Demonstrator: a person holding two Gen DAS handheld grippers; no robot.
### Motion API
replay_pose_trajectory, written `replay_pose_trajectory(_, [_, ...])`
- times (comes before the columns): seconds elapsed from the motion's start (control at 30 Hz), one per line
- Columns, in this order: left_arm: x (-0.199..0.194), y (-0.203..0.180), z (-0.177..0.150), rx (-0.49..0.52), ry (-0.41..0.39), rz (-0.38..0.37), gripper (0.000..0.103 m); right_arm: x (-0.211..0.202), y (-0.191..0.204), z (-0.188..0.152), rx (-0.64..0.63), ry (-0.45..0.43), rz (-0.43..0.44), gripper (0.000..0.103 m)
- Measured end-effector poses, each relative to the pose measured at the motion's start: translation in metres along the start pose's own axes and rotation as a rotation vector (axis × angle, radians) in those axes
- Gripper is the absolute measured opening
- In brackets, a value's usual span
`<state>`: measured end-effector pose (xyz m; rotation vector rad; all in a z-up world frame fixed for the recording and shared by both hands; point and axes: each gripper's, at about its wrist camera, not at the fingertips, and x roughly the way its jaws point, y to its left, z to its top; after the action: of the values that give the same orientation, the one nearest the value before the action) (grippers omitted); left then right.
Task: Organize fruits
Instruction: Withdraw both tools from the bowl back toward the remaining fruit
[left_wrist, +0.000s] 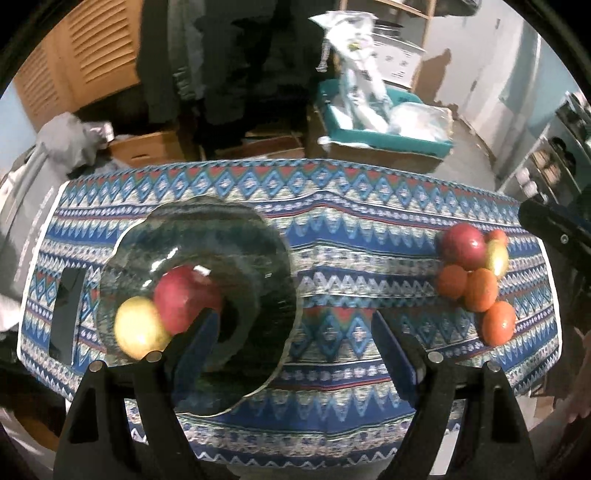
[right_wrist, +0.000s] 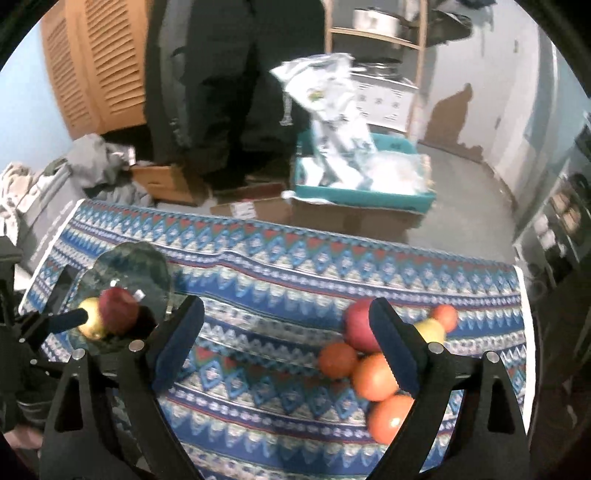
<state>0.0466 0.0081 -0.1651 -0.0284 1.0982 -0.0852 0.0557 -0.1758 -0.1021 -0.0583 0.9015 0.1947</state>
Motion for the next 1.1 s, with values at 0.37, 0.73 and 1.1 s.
replay_pose_trajectory(0.37, [-0.002, -0.058, 0.004, 0.115, -0.022, -0.013, 0.085, -0.015, -0.075, -0.029, 0.116, 0.012, -0.088, 0.091])
replay_pose_trajectory(0.73, [0.024, -0.105, -0.002, 0.223, 0.014, -0.004, 0.086, 0.005, -0.116, -0.073, 0.149, 0.144, -0.145, 0.091])
replay_pose_trajectory(1.1, [0.059, -0.127, -0.007, 0.265, 0.077, -0.002, 0.086, 0.05, -0.134, -0.116, 0.215, 0.292, -0.052, 0.091])
